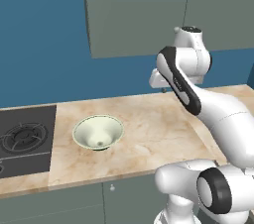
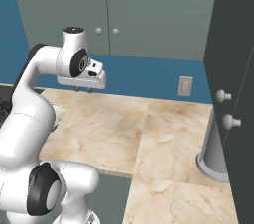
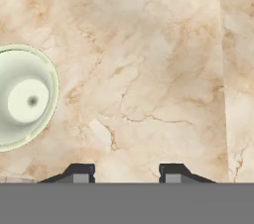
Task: Open the cabinet and move the ladle to the pot. Then close the cabinet.
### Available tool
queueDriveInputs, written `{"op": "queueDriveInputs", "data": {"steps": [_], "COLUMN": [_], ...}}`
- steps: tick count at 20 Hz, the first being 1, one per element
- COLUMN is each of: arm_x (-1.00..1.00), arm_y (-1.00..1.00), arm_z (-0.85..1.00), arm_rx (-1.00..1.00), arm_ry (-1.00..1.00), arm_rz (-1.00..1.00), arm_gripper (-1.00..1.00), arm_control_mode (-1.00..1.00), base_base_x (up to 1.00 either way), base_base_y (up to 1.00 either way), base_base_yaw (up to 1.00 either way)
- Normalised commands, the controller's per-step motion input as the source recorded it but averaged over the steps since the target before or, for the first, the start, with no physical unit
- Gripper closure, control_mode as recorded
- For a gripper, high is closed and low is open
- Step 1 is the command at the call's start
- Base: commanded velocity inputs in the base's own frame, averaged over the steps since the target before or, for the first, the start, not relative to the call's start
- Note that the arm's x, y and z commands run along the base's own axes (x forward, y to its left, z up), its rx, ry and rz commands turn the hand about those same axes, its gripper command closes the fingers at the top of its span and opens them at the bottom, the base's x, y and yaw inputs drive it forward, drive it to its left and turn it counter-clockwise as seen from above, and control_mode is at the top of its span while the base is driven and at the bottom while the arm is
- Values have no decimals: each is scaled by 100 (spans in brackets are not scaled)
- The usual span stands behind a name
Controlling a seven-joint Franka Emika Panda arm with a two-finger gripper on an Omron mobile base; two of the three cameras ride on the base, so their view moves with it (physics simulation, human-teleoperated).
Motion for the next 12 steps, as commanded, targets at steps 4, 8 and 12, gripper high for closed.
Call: {"op": "queueDriveInputs", "data": {"steps": [4, 8, 12], "arm_x": [-9, -27, -10], "arm_y": [-6, -36, -39], "arm_z": [0, 0, 0], "arm_rx": [0, 10, 15], "arm_ry": [0, -2, -13], "arm_rz": [0, 0, -10], "arm_gripper": [-100, -100, -100], "arm_control_mode": [-100, -100, -100], "base_base_x": [0, 0, 0], "base_base_y": [0, 0, 0], "base_base_yaw": [0, 0, 0]}}
